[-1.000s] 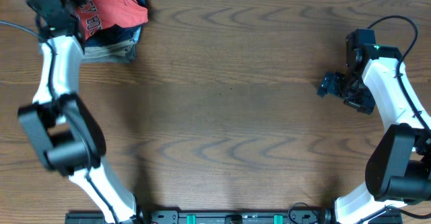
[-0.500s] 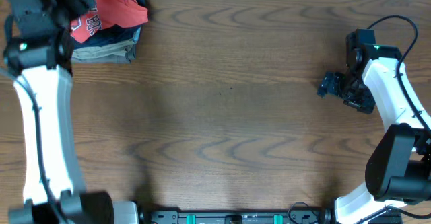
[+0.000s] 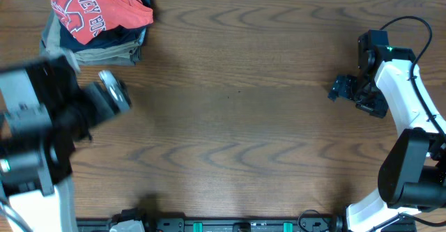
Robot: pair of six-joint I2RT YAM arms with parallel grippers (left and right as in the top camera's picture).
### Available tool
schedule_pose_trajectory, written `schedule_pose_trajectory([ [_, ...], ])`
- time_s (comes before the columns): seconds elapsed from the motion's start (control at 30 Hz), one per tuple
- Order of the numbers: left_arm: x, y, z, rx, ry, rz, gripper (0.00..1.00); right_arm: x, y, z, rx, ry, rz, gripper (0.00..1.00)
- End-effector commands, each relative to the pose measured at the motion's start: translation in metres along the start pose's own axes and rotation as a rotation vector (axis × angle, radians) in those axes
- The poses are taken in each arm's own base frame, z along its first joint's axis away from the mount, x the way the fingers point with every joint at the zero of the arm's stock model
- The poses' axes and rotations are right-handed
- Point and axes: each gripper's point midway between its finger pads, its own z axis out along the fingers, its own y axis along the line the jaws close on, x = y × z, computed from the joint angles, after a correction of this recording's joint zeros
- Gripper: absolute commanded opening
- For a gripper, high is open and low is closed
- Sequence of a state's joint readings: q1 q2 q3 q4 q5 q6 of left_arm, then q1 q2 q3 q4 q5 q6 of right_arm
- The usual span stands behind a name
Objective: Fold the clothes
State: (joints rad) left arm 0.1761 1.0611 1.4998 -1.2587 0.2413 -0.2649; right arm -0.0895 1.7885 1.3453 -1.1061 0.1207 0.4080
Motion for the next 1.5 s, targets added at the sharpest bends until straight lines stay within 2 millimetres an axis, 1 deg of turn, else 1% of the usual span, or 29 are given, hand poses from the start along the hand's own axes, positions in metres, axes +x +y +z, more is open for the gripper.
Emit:
schedule_pose_trajectory([
  [0.0, 0.040, -0.005, -0.008, 0.070, 0.050, 0.014, 0.98, 0.000, -0.001, 0.000, 0.003, 0.001, -0.010, 0.99],
  [0.07, 0.065, -0.002, -0.013, 0.084, 0.093, 0.007, 0.98, 0.000, -0.001, 0.000, 0.003, 0.001, -0.010, 0.99],
  [0.1, 0.079, 0.002, -0.016, 0.073, 0.119, 0.001, 0.98, 0.000, -0.001, 0.000, 0.003, 0.001, -0.010, 0.99],
  [0.17, 0.100, 0.009, -0.023, 0.055, 0.168, -0.023, 0.98, 0.000, -0.001, 0.000, 0.003, 0.001, -0.010, 0.99],
  [0.27, 0.121, 0.015, -0.033, 0.035, 0.211, -0.035, 0.98, 0.000, -0.001, 0.000, 0.003, 0.001, -0.010, 0.99],
  [0.37, 0.131, 0.018, -0.038, 0.027, 0.232, -0.040, 0.98, 0.000, -0.001, 0.000, 0.003, 0.001, -0.010, 0.99],
  [0.7, 0.130, 0.019, -0.038, 0.022, 0.225, -0.039, 0.98, 0.000, -0.001, 0.000, 0.003, 0.001, -0.010, 0.99],
  [0.8, 0.131, 0.018, -0.035, 0.029, 0.231, -0.061, 0.98, 0.000, -0.001, 0.000, 0.003, 0.001, -0.010, 0.99],
  [0.87, 0.128, 0.018, -0.032, 0.035, 0.219, -0.060, 0.98, 0.000, -0.001, 0.000, 0.003, 0.001, -0.010, 0.99],
  [0.97, 0.120, 0.013, -0.022, 0.075, 0.153, -0.020, 0.98, 0.000, -0.001, 0.000, 0.003, 0.001, -0.010, 0.99],
  [1.07, 0.113, 0.002, -0.008, 0.157, 0.050, 0.056, 0.98, 0.000, -0.001, 0.000, 0.003, 0.001, -0.010, 0.99],
  [1.2, 0.102, -0.017, 0.015, 0.303, -0.154, 0.202, 0.98, 0.000, -0.001, 0.000, 0.003, 0.001, -0.010, 0.99],
  [1.27, 0.100, -0.024, 0.024, 0.369, -0.251, 0.239, 0.98, 0.000, -0.001, 0.000, 0.003, 0.001, -0.010, 0.99],
  [1.37, 0.105, -0.021, 0.035, 0.415, -0.353, 0.255, 0.98, 0.000, -0.001, 0.000, 0.003, 0.001, -0.010, 0.99],
  [1.47, 0.118, -0.013, 0.046, 0.420, -0.370, 0.258, 0.98, 0.000, -0.001, 0.000, 0.003, 0.001, -0.010, 0.99],
])
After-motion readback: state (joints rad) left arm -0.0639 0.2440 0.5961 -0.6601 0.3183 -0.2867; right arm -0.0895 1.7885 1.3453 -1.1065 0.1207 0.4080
